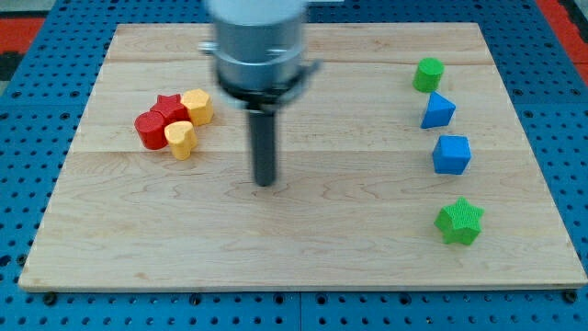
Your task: Drag the yellow heart to the top center
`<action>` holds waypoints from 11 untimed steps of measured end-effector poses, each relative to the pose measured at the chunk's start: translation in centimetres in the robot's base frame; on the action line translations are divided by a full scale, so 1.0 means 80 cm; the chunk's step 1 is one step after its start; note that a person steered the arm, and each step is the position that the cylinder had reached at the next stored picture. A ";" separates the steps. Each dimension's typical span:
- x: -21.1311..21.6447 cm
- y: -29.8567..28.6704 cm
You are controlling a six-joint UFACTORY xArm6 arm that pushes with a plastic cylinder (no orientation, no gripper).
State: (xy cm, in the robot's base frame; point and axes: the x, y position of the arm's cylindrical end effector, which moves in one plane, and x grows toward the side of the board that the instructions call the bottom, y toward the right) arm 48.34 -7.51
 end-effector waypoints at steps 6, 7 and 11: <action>-0.121 0.015; -0.165 0.050; -0.262 0.043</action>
